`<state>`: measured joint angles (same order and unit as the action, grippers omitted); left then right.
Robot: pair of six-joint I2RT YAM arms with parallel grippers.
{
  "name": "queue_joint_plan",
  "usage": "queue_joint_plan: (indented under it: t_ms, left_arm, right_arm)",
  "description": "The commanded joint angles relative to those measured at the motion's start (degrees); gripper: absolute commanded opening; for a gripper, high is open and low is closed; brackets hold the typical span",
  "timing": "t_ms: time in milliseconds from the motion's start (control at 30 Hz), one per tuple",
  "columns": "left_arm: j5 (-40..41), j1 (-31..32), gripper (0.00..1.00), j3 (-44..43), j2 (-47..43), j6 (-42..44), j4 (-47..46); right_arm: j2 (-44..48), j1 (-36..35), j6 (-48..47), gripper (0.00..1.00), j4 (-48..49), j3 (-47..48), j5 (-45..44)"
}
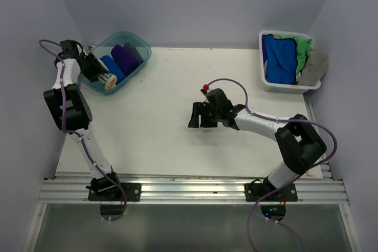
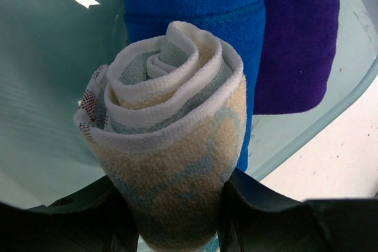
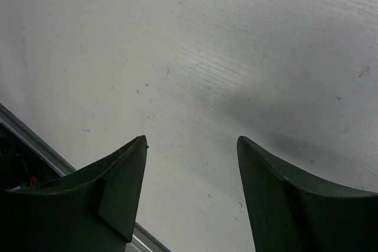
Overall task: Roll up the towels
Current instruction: Place the rolled towel into the container
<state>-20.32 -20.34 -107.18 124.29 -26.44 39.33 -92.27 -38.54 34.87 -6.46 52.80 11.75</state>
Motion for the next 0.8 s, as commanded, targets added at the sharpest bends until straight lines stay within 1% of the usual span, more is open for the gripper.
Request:
queue_joint_plan:
  t_ms: [0, 300, 500, 667, 767]
  left_arm:
    - [0.5, -1.6, 0.47, -2.8, 0.6, 0.5, -1.4]
    - [1.8, -2.3, 0.47, -1.6, 1.6, 0.8, -1.0]
    - [-4.1, -2.4, 0.47, 1.4, -0.3, -0.3, -4.3]
    - [-8.2, -2.4, 0.47, 1.0, 1.2, -0.6, -3.8]
    - [-8.9, -2.4, 0.47, 1.2, 2.3, -0.8, -3.8]
  right_arm:
    - [-0.5, 0.1, -0.4, 0.66, 0.1, 2.2, 1.0]
    - [-0.5, 0.1, -0.1, 0.66, 0.5, 1.7, 1.3]
    - [0.3, 0.1, 0.2, 0.66, 0.9, 0.8, 1.3]
    - [1.0, 0.1, 0.6, 0.66, 1.4, 0.0, 1.3]
    - [1.3, 0.1, 0.6, 0.66, 1.3, -0.1, 1.2]
